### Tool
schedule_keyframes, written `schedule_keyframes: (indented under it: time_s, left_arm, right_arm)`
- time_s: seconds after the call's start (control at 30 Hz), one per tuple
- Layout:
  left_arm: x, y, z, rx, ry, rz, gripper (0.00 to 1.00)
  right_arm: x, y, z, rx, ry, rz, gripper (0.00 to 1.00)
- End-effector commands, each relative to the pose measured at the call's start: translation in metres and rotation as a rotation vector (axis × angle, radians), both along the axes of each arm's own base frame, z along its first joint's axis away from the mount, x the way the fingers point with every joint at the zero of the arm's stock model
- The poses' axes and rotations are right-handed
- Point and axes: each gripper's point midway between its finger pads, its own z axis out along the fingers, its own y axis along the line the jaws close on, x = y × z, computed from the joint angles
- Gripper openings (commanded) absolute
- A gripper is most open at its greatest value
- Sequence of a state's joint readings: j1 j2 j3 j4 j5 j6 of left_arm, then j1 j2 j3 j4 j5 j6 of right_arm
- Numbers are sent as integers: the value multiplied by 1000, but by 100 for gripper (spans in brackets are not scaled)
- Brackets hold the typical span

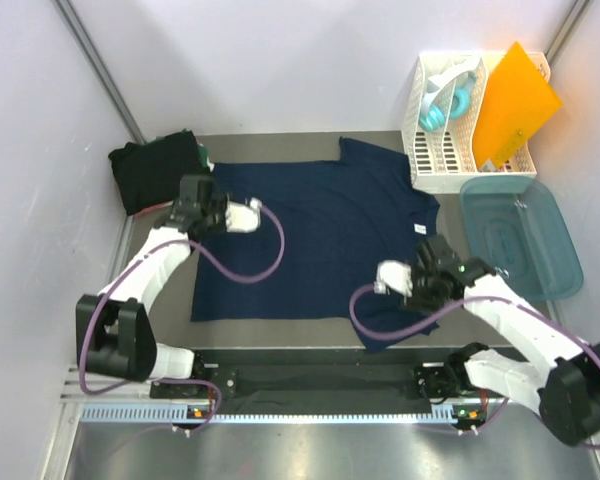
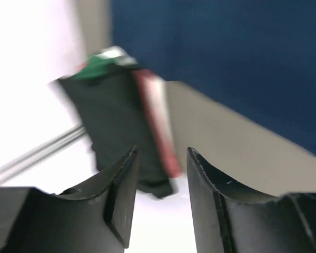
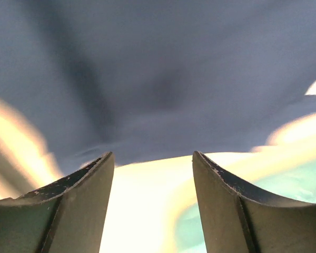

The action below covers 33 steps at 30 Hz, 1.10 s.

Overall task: Fold and stack the t-shirts
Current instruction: Grap the side of the flattened tshirt closest away from the robot with both arms

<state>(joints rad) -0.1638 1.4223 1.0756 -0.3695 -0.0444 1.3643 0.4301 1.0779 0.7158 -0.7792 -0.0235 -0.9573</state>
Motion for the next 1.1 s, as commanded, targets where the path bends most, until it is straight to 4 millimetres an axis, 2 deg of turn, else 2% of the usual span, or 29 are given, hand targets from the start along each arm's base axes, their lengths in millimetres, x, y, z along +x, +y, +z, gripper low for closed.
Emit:
schedule_keyframes:
  time_s: [0.0, 0.03, 0.1, 0.23, 0.4, 0.6, 0.87, 1.07]
  left_arm:
    - [-68, -12, -68, 57, 205, -218, 49]
    - [-75, -13, -74, 59, 220, -228, 49]
    - [-89, -12, -85, 39, 273, -215, 49]
    - [-101, -12, -95, 20, 353, -196, 47]
    - [-98, -13, -91, -2, 360, -171, 47]
    - [-105, -13, -92, -5, 396, -165, 46]
    - [-105, -6, -92, 32, 409, -147, 46]
    - [-102, -7, -89, 25, 404, -143, 46]
  right_arm:
    - [-62, -26, -35, -115, 122, 149, 61]
    - [-71, -29, -42, -127, 142, 162, 61]
    - [-73, -30, -43, -126, 129, 176, 61]
    - [-81, -34, -45, -148, 159, 218, 61]
    - [-78, -32, -37, -152, 126, 257, 59]
    - [-81, -28, -43, -156, 132, 270, 47]
    - [-84, -17, -51, -148, 158, 301, 52]
    - [-80, -13, -59, -152, 150, 293, 46]
